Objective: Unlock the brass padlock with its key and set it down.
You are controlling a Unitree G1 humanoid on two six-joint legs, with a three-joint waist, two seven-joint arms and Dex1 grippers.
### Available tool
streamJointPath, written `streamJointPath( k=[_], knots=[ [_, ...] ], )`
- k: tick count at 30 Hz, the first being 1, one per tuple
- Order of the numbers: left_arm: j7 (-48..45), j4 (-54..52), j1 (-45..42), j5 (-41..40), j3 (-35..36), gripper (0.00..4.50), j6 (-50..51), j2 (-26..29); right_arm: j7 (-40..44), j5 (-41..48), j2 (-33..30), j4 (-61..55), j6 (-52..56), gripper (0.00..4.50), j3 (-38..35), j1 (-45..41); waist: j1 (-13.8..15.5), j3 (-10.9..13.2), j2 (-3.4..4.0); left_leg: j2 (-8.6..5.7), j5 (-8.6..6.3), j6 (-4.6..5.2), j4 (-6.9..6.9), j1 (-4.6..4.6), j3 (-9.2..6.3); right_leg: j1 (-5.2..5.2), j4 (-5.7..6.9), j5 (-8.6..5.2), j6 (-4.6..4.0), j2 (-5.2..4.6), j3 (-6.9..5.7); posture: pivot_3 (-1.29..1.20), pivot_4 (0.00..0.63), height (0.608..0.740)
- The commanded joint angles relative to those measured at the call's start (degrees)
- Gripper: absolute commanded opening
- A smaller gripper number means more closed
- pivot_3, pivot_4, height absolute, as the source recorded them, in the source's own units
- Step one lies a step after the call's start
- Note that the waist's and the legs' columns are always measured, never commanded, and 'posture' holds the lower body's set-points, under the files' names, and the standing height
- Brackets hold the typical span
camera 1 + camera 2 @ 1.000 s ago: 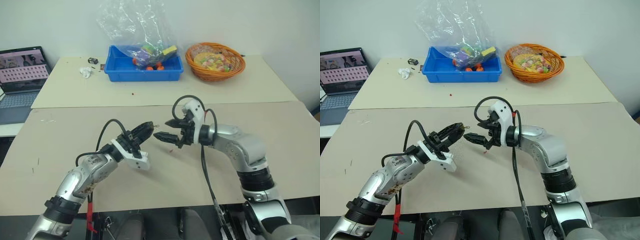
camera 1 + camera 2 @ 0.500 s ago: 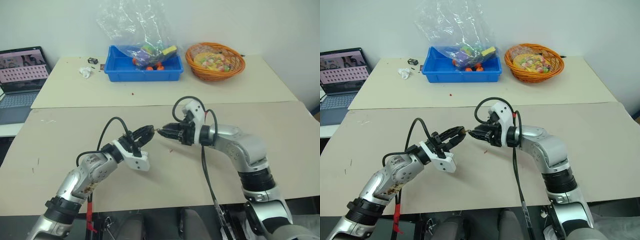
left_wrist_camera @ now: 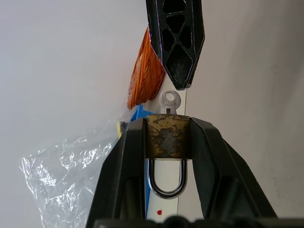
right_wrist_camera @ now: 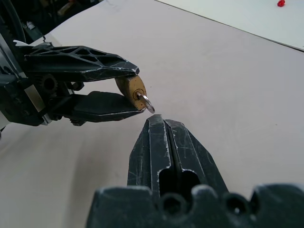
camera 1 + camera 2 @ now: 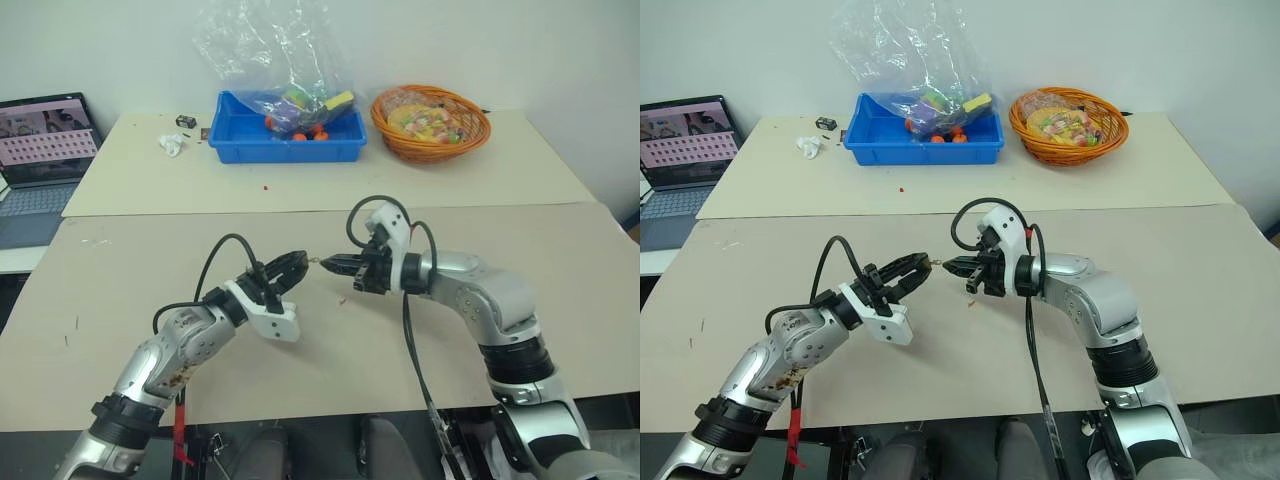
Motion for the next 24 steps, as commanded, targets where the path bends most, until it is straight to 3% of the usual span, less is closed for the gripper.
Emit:
streamJointPath(
  k=[1, 5, 11, 24],
  knots=[
    [0.04, -2.38, 0.14, -1.43, 0.52, 0.83, -0.21, -0.32, 0.93, 0.62, -1.59, -1.04, -1.21, 1.17, -2.5, -1.04, 0.0, 0.0, 0.0, 0.0, 0.0, 0.0, 0.0, 0.0, 0.0, 0.0, 0.0, 0.0, 0.0, 0.0, 0.0, 0.0, 0.15, 0.728],
    [-1.22, -1.85, 0.91, -4.54, 0.9, 0.83, 0.05, -0.6, 4.32, 2.58, -4.37, -1.09, -1.21, 2.58, -4.25, -0.84, 0.01, 0.0, 0.0, 0.0, 0.0, 0.0, 0.0, 0.0, 0.0, 0.0, -0.01, 0.0, 0.0, 0.0, 0.0, 0.0, 0.15, 0.728],
    [-2.47, -2.08, 0.89, -6.37, 1.05, 0.83, -0.41, -0.11, 7.23, 3.43, -6.36, -1.36, -1.35, 2.58, -3.72, -0.23, -0.09, 0.0, 0.0, 0.01, 0.0, 0.01, 0.0, 0.01, 0.0, 0.01, -0.03, 0.0, 0.0, 0.0, 0.0, 0.0, 0.15, 0.728],
    [-3.02, -1.96, -1.48, -6.02, -0.62, 0.83, -3.43, -0.51, 4.77, 2.64, -2.2, -1.31, -0.17, 2.58, 0.38, -0.1, 0.02, 0.0, 0.0, 0.01, 0.0, 0.01, 0.01, 0.0, 0.01, 0.01, -0.02, 0.0, 0.0, -0.02, 0.0, 0.0, 0.15, 0.728]
  ],
)
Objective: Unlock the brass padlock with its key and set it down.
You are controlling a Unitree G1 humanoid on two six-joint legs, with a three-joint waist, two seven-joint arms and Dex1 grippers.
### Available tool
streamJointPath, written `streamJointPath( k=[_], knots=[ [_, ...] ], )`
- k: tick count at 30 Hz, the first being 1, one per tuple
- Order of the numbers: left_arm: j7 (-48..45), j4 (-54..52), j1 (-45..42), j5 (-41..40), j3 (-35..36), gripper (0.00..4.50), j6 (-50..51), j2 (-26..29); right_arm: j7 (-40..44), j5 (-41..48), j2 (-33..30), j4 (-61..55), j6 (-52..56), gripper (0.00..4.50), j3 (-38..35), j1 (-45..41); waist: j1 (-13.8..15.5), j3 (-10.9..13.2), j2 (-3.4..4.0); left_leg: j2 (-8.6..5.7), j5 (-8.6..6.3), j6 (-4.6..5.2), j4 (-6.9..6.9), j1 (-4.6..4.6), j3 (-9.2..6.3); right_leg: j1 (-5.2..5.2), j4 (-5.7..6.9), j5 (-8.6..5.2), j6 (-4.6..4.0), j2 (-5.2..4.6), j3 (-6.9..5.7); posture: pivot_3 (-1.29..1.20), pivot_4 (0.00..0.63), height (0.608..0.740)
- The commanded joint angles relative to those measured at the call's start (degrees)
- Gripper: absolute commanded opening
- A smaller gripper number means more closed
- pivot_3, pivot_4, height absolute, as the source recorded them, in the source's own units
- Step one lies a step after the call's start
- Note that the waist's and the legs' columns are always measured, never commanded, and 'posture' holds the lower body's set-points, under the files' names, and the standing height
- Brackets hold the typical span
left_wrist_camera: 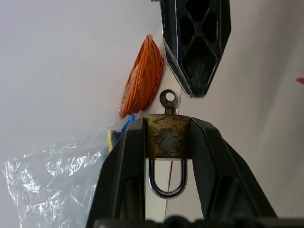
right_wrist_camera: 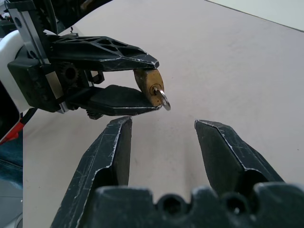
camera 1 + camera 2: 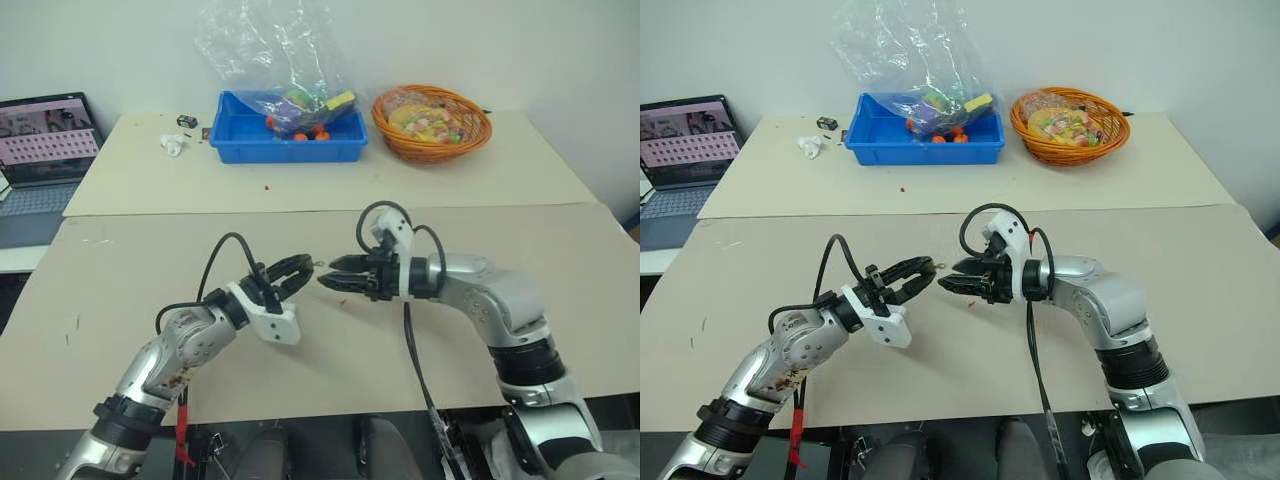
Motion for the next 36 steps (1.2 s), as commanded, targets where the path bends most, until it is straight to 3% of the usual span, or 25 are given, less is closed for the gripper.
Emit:
streamJointPath(
  k=[1, 17, 20, 24, 26, 36],
  knots=[
    [0.02, -1.82, -1.24, -0.63, -0.09, 0.83, -1.57, -0.03, -0.32, 0.25, 0.29, -0.96, -0.06, 2.58, -0.45, -1.08, -0.02, 0.0, 0.0, 0.0, 0.0, 0.0, 0.0, 0.0, 0.0, 0.0, 0.0, 0.0, 0.0, 0.0, 0.0, 0.0, 0.15, 0.728],
    [-0.83, -2.2, -0.71, -0.42, 0.09, 0.83, -1.14, -0.12, 0.0, 1.69, -0.16, -0.45, 1.59, 2.58, -1.75, -2.34, -0.05, 0.0, 0.0, 0.0, 0.0, 0.0, 0.0, 0.01, 0.0, 0.0, 0.0, 0.0, 0.0, 0.01, 0.0, 0.0, 0.15, 0.728],
    [-0.94, -2.29, -0.7, -0.26, 0.06, 0.83, -1.0, -0.13, -0.11, 2.0, -0.17, -0.36, 2.05, 1.89, -2.14, -2.49, -0.04, 0.0, 0.0, 0.0, 0.0, 0.0, 0.0, 0.0, 0.01, 0.0, 0.0, 0.0, 0.0, 0.01, 0.0, 0.0, 0.15, 0.728],
    [-1.17, -2.36, -0.5, -0.07, 0.03, 0.83, -0.63, -0.16, -0.21, 2.56, -0.06, -0.41, 2.91, 0.54, -2.69, -3.08, -0.06, 0.0, 0.0, 0.0, 0.0, 0.0, 0.0, 0.0, 0.0, 0.0, 0.0, 0.0, 0.0, 0.01, 0.0, 0.0, 0.15, 0.728],
    [-1.25, -2.4, -0.44, -0.12, 0.08, 0.83, -0.49, -0.2, -0.12, 2.59, -0.15, -0.42, 3.06, 0.11, -2.76, -3.24, -0.05, 0.0, 0.0, 0.0, 0.0, 0.0, 0.0, 0.01, 0.0, 0.0, 0.0, 0.0, 0.0, 0.01, 0.0, 0.0, 0.15, 0.728],
    [-1.4, -2.39, -0.66, -0.19, 0.02, 0.83, -0.59, -0.24, -0.5, 2.62, 0.33, -0.24, 3.62, 0.11, -2.78, -3.86, -0.05, 0.0, 0.0, 0.0, 0.0, 0.0, 0.0, 0.0, 0.0, 0.0, 0.0, 0.0, 0.0, 0.01, 0.0, 0.0, 0.15, 0.728]
  ],
)
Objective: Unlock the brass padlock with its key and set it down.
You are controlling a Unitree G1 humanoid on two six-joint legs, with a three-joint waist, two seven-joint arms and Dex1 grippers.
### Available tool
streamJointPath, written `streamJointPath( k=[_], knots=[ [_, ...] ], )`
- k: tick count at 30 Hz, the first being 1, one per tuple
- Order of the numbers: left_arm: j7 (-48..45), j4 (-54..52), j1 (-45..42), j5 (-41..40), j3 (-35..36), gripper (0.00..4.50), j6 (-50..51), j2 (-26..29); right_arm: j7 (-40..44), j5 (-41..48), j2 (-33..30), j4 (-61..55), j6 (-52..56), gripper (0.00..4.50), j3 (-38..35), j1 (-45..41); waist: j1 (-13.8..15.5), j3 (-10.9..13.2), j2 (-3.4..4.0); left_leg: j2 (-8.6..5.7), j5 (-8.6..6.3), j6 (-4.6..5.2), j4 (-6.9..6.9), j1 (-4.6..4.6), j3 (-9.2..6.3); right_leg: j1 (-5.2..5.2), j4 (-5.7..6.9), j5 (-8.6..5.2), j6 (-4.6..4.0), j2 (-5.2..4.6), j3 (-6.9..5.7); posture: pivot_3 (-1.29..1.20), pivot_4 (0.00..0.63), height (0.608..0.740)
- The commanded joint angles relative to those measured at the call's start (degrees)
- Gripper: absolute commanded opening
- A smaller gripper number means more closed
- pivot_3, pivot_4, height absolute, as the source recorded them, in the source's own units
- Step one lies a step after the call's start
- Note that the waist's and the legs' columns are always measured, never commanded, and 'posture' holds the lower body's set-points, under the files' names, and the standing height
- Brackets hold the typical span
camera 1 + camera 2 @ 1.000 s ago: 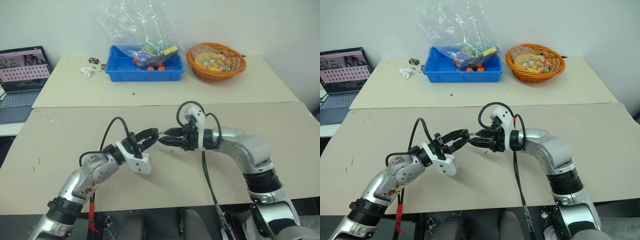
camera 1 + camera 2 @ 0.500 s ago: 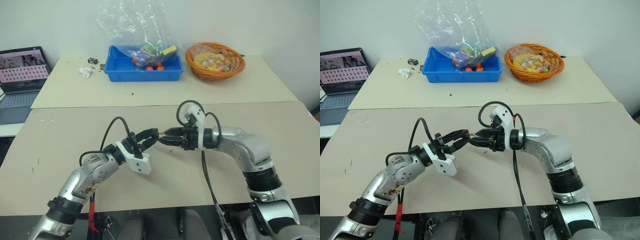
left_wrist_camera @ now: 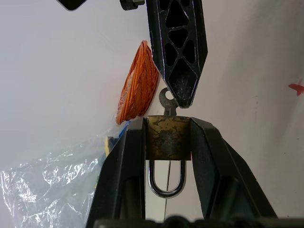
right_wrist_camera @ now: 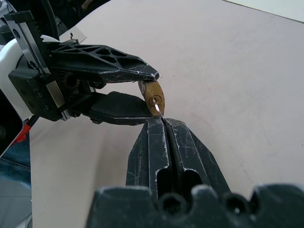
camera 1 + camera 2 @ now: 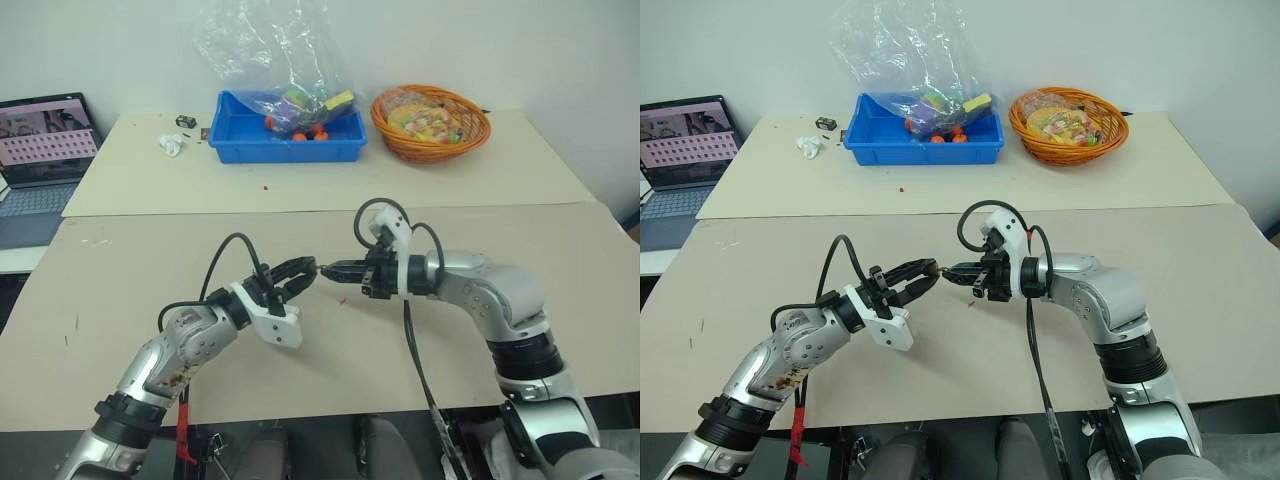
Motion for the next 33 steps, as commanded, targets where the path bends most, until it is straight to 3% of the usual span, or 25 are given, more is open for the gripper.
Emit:
streamJointPath(
  k=[1, 5, 9, 17, 30, 33],
  knots=[
    [-0.07, -2.37, -0.43, -0.43, -0.01, 0.83, -0.39, -0.19, -0.55, 1.33, 0.41, -0.8, 0.29, 0.11, -2.15, -2.17, 0.0, 0.0, 0.0, 0.0, 0.0, 0.0, 0.0, 0.0, 0.0, 0.0, 0.0, 0.0, 0.0, 0.0, 0.0, 0.0, 0.15, 0.728],
    [0.01, -2.36, -0.53, -0.33, -0.04, 0.83, -0.56, -0.17, -1.86, 2.65, 1.58, 0.56, 3.47, 0.11, -3.3, -3.19, 0.0, 0.0, 0.0, 0.0, 0.0, 0.0, 0.0, 0.0, 0.0, 0.0, 0.0, 0.0, 0.0, 0.0, 0.0, 0.0, 0.15, 0.728],
    [0.06, -2.55, -0.41, -0.33, -0.09, 0.83, -0.51, -0.21, -5.98, 7.84, 5.44, 5.86, 14.34, 0.11, -8.84, -6.35, -0.09, 0.0, 0.0, 0.0, 0.0, 0.0, 0.0, 0.0, 0.0, 0.0, 0.02, 0.0, -0.01, 0.0, 0.01, 0.0, 0.15, 0.728],
    [0.03, -2.73, -0.13, -0.13, 0.04, 0.83, -0.44, -0.57, -11.33, 8.16, 8.73, 14.04, 25.58, 0.11, -12.21, -9.71, -0.05, 0.0, 0.01, 0.0, 0.0, 0.0, -0.04, -0.01, -0.01, -0.01, 0.02, 0.01, -0.01, -0.02, -0.01, 0.0, 0.15, 0.728],
    [-0.24, -3.6, 0.55, -0.2, 0.27, 0.83, 0.06, -0.76, -13.4, 8.1, 9.78, 16.2, 27.82, 0.11, -13.2, -10.59, -0.18, -0.01, 0.02, -0.01, 0.0, 0.0, -0.04, -0.02, -0.01, -0.02, 0.02, 0.01, -0.01, -0.02, -0.02, 0.0, 0.15, 0.728],
    [-0.37, -3.85, 0.72, -0.23, 0.29, 0.83, 0.23, -0.77, -9.67, 5.39, 4.17, 11.67, 21.76, 0.11, -7.62, -8.2, -0.14, 0.0, 0.03, -0.01, 0.0, 0.01, -0.04, -0.03, 0.0, -0.02, 0.02, 0.01, -0.01, -0.03, -0.02, 0.0, 0.15, 0.728]
  ],
)
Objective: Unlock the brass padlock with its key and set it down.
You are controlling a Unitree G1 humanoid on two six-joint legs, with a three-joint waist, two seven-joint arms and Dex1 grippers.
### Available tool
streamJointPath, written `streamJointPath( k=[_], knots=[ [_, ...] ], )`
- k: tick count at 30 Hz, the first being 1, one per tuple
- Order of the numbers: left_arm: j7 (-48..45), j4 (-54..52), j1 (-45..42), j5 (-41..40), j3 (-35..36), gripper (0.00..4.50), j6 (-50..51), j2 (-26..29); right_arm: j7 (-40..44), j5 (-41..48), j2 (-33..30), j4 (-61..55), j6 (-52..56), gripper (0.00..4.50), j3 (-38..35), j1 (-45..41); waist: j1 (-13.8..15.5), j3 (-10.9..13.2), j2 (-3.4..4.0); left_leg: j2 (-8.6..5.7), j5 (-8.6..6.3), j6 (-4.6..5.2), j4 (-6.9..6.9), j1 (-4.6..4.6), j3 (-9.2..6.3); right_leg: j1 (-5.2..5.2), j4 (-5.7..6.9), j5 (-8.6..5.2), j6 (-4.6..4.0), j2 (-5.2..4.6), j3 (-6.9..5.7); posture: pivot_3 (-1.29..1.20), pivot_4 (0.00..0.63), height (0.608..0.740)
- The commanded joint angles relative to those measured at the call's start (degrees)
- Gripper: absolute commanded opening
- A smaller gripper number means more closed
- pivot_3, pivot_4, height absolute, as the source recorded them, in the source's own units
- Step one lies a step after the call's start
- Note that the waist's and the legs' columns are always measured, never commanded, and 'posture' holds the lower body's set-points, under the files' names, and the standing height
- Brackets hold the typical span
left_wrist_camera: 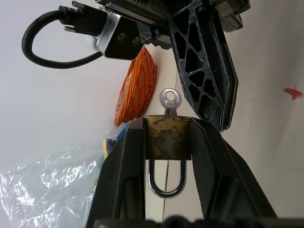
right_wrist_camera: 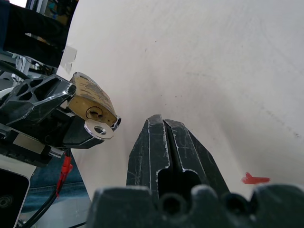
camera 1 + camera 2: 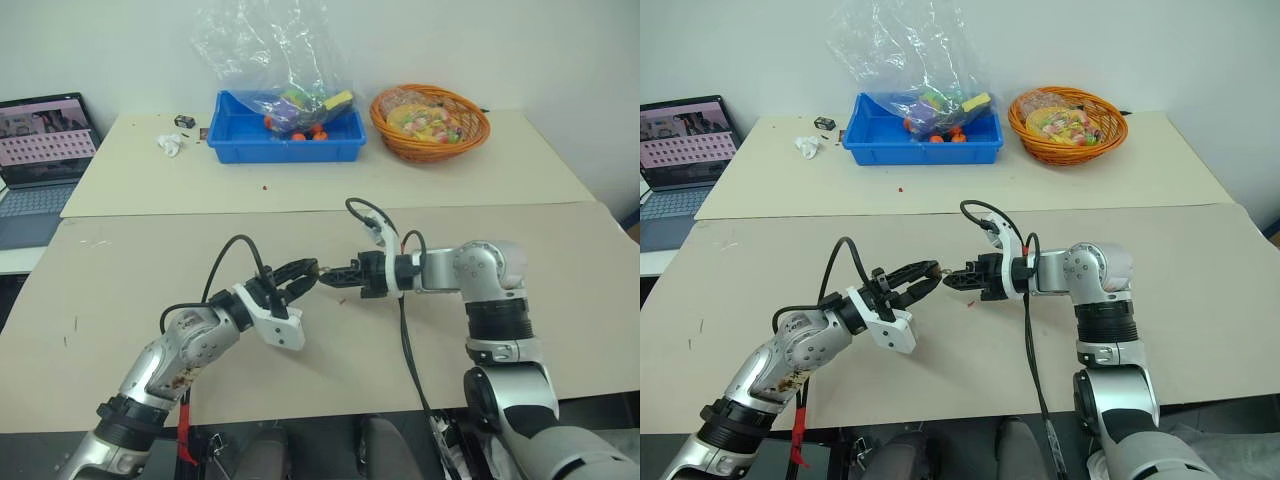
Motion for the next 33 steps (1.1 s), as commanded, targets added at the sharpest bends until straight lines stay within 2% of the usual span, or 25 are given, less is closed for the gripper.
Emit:
streamJointPath(
  k=[1, 6, 9, 13, 22, 33],
  knots=[
    [0.16, -2.84, 0.17, -1.09, 0.45, 0.83, -0.3, -0.11, 4.84, -2.59, -6.95, -6.86, -7.82, 0.11, 5.55, 1.88, 0.19, 0.01, 0.01, -0.01, 0.0, 0.0, 0.0, 0.0, 0.0, 0.0, -0.01, 0.0, 0.0, 0.0, -0.01, 0.0, 0.15, 0.728],
    [-0.06, -3.49, 0.82, -1.28, 0.81, 0.83, 0.31, -0.06, 7.58, -5.72, -13.22, -12.32, -14.98, 0.11, 8.95, 5.42, 0.11, 0.01, 0.01, -0.03, -0.01, 0.02, 0.0, -0.03, -0.03, 0.01, -0.04, -0.01, 0.01, -0.02, -0.08, 0.0, 0.15, 0.728],
    [-0.19, -3.78, 1.03, -1.31, 1.03, 0.83, 0.59, 0.01, 7.22, -4.86, -13.97, -16.01, -14.78, 0.79, 7.85, 7.66, -0.06, 0.01, 0.01, 0.01, -0.01, 0.02, -0.01, -0.01, 0.0, 0.01, -0.04, -0.01, 0.01, 0.0, -0.06, 0.0, 0.15, 0.728],
    [-0.4, -3.84, 1.15, -1.45, 1.14, 0.83, 0.54, 0.15, 5.38, -3.6, -12.18, -19.41, -13.17, 2.26, 6.63, 8.71, -0.06, 0.01, 0.01, 0.03, -0.01, 0.01, 0.01, 0.0, 0.02, 0.01, -0.03, 0.0, 0.0, 0.0, -0.04, 0.0, 0.15, 0.728],
    [-0.6, -3.55, 1.04, -1.36, 1.01, 0.83, 0.14, 0.21, 3.37, 0.19, -8.38, -18.91, -9.08, 2.26, 2.15, 6.77, 0.24, 0.01, 0.01, 0.01, -0.01, 0.01, 0.01, -0.01, 0.0, 0.02, -0.04, 0.0, 0.0, -0.01, -0.05, 0.0, 0.15, 0.728],
    [-0.53, -3.51, 1.34, -1.24, 1.14, 0.83, 0.31, 0.19, 1.12, 2.96, -4.89, -19.22, -5.16, 2.26, 0.11, 4.98, 0.15, 0.01, 0.01, 0.02, -0.01, 0.01, 0.01, 0.0, 0.0, 0.01, -0.02, 0.0, 0.0, -0.01, -0.05, 0.0, 0.15, 0.728]
  ],
)
